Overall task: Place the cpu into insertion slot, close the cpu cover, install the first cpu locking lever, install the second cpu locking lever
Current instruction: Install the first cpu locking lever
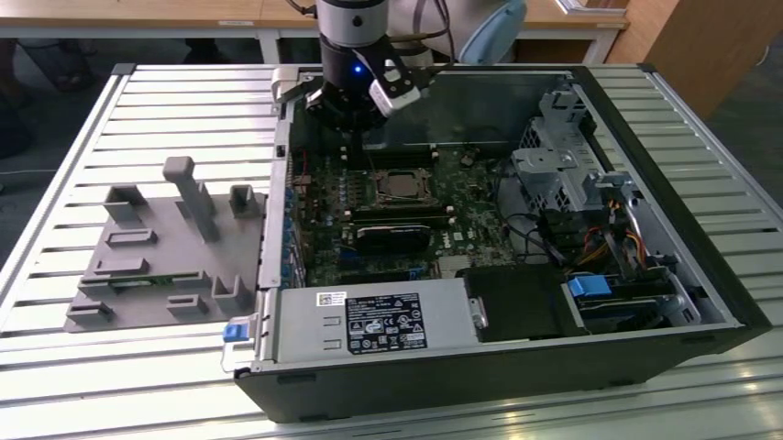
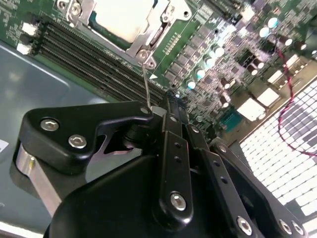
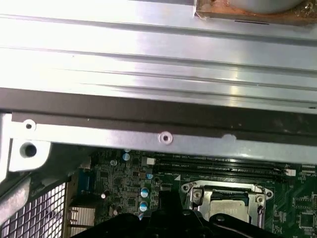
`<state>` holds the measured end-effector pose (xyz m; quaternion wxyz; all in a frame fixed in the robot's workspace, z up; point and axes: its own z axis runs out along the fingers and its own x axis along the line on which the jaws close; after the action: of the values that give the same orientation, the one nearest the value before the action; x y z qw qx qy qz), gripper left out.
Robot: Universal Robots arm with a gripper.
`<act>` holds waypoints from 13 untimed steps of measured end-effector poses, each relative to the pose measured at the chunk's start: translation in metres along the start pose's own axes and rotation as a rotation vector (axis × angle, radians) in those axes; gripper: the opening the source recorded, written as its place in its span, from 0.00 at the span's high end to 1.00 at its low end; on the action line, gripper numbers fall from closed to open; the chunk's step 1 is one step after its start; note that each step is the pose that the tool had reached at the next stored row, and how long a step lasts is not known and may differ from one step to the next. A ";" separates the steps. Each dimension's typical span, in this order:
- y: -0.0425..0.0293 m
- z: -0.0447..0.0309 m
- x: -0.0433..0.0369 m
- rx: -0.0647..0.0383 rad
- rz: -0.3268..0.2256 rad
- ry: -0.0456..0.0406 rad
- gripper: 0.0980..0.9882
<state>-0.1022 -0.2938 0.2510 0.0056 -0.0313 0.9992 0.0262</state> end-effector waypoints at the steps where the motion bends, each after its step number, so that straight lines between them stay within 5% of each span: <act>1: 0.0007 0.0001 -0.0002 0.000 0.000 0.0000 0.99; 5: 0.0016 0.0007 -0.0041 0.000 0.000 0.0000 0.99; 13: 0.0010 0.0018 -0.0253 0.000 0.000 0.0000 0.99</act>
<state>-0.0770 -0.2911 0.2495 0.0055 -0.0314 0.9991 0.0262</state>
